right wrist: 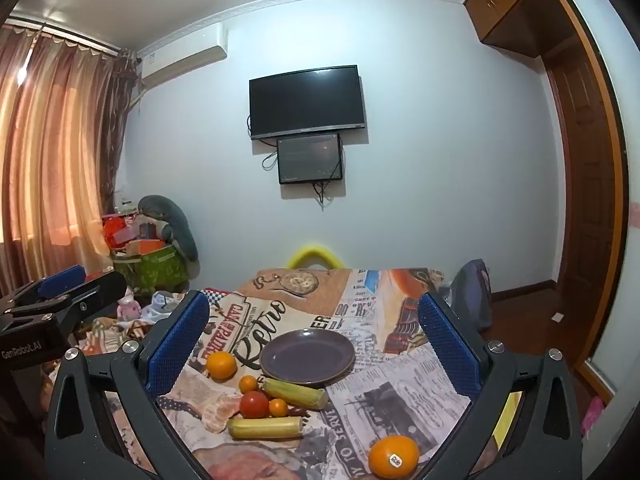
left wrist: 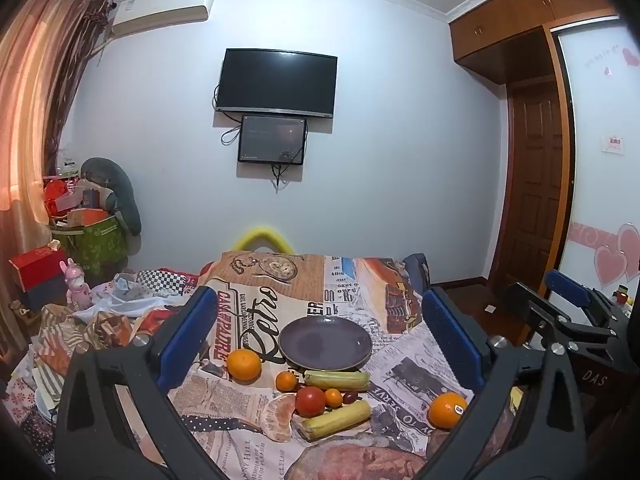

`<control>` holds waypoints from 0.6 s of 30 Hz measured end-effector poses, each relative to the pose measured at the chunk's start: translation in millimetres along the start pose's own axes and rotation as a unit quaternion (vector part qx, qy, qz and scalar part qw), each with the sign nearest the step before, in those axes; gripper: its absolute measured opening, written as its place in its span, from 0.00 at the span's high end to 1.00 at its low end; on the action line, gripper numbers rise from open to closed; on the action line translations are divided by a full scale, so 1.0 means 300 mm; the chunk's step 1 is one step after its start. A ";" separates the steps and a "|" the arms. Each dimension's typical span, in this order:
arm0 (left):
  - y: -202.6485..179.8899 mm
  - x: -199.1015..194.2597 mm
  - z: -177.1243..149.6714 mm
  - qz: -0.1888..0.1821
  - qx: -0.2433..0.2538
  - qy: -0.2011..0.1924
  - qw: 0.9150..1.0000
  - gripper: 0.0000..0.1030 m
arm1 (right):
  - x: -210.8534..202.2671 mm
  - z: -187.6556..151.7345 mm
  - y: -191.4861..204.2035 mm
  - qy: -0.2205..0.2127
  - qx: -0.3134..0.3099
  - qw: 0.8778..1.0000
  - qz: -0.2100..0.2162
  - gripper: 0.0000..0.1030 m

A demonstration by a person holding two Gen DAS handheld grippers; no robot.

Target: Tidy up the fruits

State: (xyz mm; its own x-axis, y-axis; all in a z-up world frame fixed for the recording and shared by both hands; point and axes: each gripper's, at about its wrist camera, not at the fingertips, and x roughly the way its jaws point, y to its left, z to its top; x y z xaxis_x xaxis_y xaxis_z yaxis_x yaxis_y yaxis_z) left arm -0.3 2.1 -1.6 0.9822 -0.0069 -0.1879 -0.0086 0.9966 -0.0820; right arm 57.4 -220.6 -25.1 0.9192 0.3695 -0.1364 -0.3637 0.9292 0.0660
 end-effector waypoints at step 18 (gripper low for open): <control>0.012 0.013 -0.010 -0.005 -0.004 0.007 1.000 0.00 | -0.004 0.011 0.004 -0.003 -0.008 1.000 -0.003 0.00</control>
State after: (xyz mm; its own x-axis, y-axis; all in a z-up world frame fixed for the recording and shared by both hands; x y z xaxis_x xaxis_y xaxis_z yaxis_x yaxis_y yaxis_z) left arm 3.0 5.5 -5.4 0.9794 -0.0186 -0.2011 -0.0001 0.9957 -0.0925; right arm 56.4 -219.8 -21.7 0.9223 0.3633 -0.1315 -0.3599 0.9317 0.0497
